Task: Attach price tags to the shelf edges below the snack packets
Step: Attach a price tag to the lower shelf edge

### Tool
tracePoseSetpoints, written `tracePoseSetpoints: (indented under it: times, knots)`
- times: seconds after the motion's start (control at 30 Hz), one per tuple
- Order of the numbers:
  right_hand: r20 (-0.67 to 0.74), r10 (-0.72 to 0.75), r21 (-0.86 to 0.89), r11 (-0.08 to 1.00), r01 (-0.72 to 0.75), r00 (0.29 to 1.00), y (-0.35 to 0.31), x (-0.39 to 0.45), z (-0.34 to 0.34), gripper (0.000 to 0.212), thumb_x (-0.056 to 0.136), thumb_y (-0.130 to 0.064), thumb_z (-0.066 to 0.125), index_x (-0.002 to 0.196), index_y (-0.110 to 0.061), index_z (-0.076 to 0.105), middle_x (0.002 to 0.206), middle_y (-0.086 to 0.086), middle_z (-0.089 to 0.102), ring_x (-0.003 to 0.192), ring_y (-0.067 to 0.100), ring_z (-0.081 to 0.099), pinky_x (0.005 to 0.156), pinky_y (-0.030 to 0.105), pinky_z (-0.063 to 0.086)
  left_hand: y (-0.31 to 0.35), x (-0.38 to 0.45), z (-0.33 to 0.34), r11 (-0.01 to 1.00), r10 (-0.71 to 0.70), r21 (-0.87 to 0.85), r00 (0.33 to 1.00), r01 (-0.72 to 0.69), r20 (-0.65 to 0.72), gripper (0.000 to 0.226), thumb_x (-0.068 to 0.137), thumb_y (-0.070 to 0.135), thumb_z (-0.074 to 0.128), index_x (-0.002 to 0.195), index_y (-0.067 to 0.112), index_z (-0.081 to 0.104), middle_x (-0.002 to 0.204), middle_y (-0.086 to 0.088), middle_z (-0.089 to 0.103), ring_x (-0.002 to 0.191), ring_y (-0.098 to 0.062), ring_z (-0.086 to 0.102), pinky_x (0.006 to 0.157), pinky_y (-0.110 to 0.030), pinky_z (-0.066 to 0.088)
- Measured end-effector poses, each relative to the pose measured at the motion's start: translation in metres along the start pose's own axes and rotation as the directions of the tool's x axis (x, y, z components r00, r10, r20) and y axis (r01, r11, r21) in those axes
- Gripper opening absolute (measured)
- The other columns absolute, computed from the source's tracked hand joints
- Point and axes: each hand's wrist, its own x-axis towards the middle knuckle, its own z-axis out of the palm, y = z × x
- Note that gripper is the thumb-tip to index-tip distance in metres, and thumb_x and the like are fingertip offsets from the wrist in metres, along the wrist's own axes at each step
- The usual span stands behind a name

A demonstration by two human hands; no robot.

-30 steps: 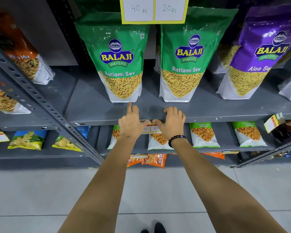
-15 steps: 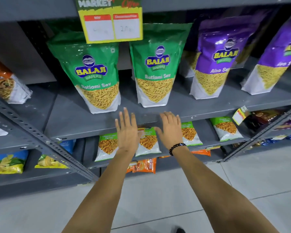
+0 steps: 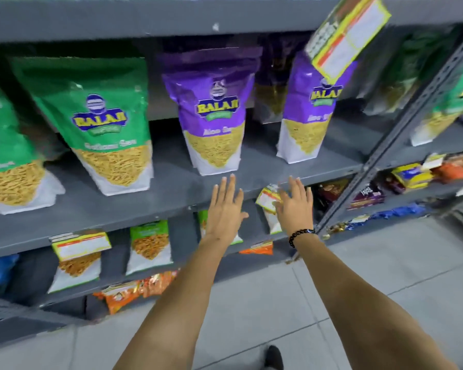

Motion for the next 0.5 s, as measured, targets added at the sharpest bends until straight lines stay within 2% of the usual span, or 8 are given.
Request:
tracePoseSetpoints:
  times: [0.13, 0.27, 0.43, 0.5]
  knots:
    - [0.098, -0.038, -0.008, 0.999, 0.039, 0.994, 0.047, 0.024, 0.003, 0.027, 0.089, -0.016, 0.052, 0.115, -0.010, 0.057, 0.156, 0.016, 0.007, 0.144, 0.030, 0.002, 0.117, 0.053, 0.005, 0.043, 0.043, 0.004, 1.000, -0.007, 0.021, 0.999, 0.008, -0.047, 0.052, 0.092, 0.025, 0.054, 0.138, 0.009, 0.036, 0.157, -0.019, 0.000, 0.145, -0.036, 0.000, 0.120, -0.046, 0.003]
    - [0.165, -0.067, 0.070, 0.996, 0.056, 0.984, 0.062, 0.038, 0.011, 0.030, 0.088, -0.021, 0.056, 0.116, -0.012, 0.056, 0.156, 0.018, -0.001, 0.143, 0.032, -0.005, 0.116, 0.054, 0.002, 0.061, 0.068, 0.008, 0.996, -0.020, 0.082, 0.998, 0.024, -0.056, 0.037, 0.092, 0.020, 0.053, 0.128, 0.013, 0.047, 0.158, -0.017, 0.004, 0.145, -0.035, 0.005, 0.121, -0.046, 0.005]
    - [0.172, -0.045, 0.175, 0.984, 0.014, 0.984, 0.064, 0.049, 0.022, 0.022, 0.086, -0.023, 0.061, 0.103, -0.008, 0.061, 0.156, 0.018, -0.001, 0.143, 0.032, -0.005, 0.117, 0.053, 0.002, 0.065, 0.085, 0.008, 0.992, -0.062, 0.107, 0.994, 0.071, -0.085, 0.015, 0.090, 0.014, 0.054, 0.102, 0.014, 0.064, 0.157, -0.014, 0.016, 0.144, -0.034, 0.017, 0.121, -0.047, 0.011]
    - [0.140, -0.033, 0.225, 0.974, 0.000, 0.990, 0.064, 0.053, 0.023, 0.017, 0.083, -0.019, 0.064, 0.094, -0.006, 0.062, 0.155, 0.019, 0.004, 0.143, 0.033, -0.003, 0.117, 0.052, 0.001, 0.066, 0.090, 0.009, 0.992, -0.070, 0.102, 0.996, 0.075, -0.053, 0.017, 0.092, 0.014, 0.051, 0.103, 0.011, 0.062, 0.156, -0.014, 0.021, 0.143, -0.033, 0.020, 0.120, -0.047, 0.012]
